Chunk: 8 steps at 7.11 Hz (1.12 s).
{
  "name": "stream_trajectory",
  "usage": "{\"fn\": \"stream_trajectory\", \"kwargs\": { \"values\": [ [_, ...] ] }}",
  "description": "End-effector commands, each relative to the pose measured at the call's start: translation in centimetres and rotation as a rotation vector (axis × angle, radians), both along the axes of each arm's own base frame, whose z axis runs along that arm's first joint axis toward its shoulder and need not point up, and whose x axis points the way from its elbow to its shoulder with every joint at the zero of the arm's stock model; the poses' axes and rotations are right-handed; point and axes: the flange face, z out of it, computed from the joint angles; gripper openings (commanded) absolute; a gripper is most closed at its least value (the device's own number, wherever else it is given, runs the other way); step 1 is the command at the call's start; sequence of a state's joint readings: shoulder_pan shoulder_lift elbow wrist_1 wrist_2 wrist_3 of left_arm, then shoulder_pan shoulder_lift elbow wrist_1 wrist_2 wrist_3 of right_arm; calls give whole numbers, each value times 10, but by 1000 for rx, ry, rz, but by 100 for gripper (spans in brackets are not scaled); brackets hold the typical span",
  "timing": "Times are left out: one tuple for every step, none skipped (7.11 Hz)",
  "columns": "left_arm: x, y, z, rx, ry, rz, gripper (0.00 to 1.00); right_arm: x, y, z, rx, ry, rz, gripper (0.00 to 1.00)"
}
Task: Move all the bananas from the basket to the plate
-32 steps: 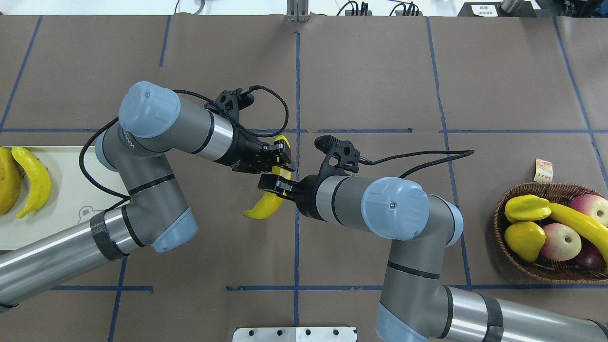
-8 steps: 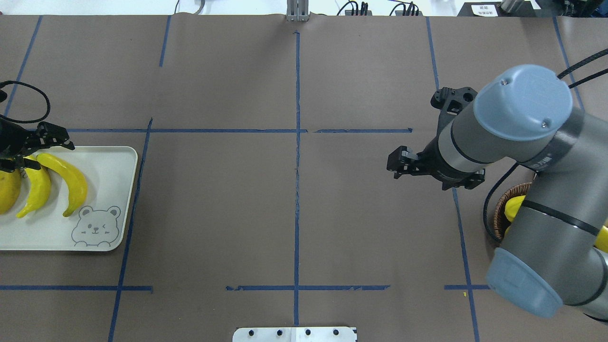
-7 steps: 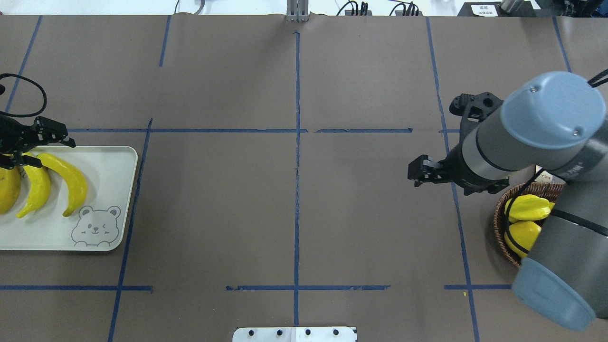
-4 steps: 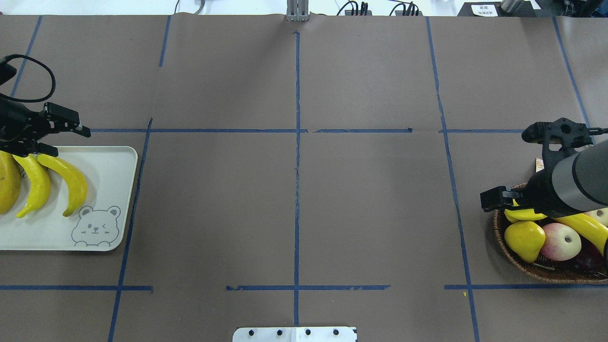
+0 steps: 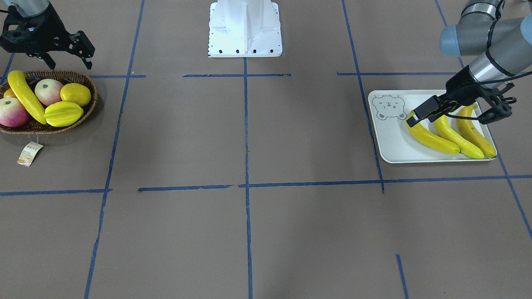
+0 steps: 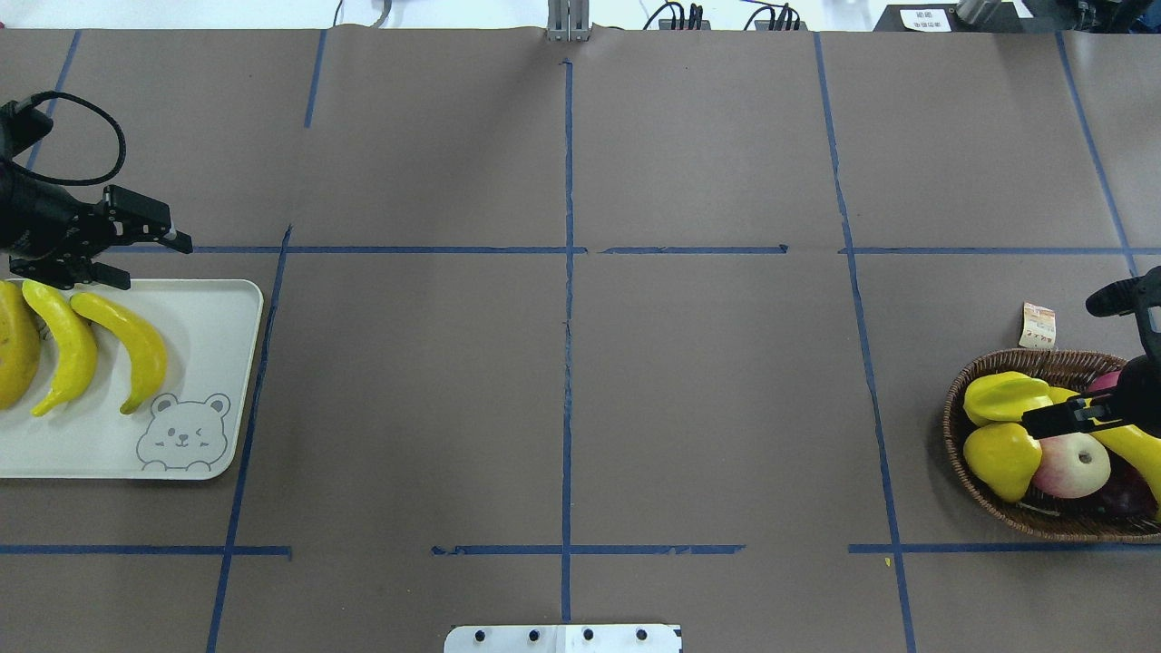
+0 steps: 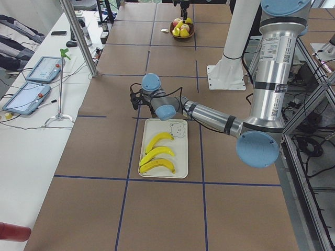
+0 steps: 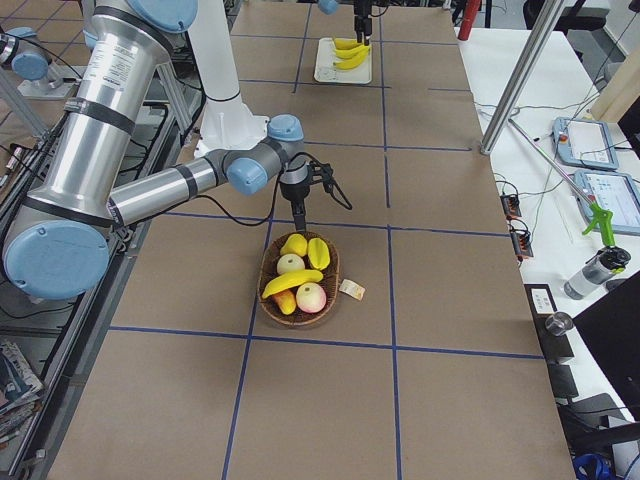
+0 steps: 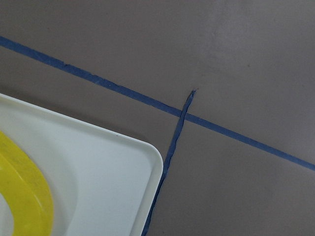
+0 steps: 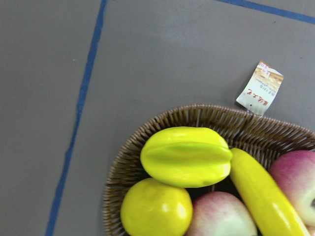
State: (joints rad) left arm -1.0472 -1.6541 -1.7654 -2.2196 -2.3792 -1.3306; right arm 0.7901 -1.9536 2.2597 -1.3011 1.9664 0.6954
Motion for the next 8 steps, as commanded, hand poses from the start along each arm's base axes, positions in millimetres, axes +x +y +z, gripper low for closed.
{"fn": "stream_trajectory", "kwargs": {
  "values": [
    [1,1,-2,3,2,2,100,44,-12,55,67,-20,-143,100],
    [1,2,-3,5,5,3,100,58,-16,84,88,-64,-185,100],
    [0,2,-6,11,8,3,100,61,-11,112,122,-63,-233,100],
    [0,3,-5,9,7,3,100,61,-11,122,115,-66,-236,100],
    [0,3,-6,11,8,3,100,63,-5,127,93,-63,-242,99],
    [0,3,-5,8,6,3,100,61,1,132,82,-54,-257,98],
    [0,4,-4,7,5,3,100,53,8,137,68,-46,-291,95],
    [0,4,-4,7,5,3,100,44,12,139,61,-41,-314,86]
  ]
}}
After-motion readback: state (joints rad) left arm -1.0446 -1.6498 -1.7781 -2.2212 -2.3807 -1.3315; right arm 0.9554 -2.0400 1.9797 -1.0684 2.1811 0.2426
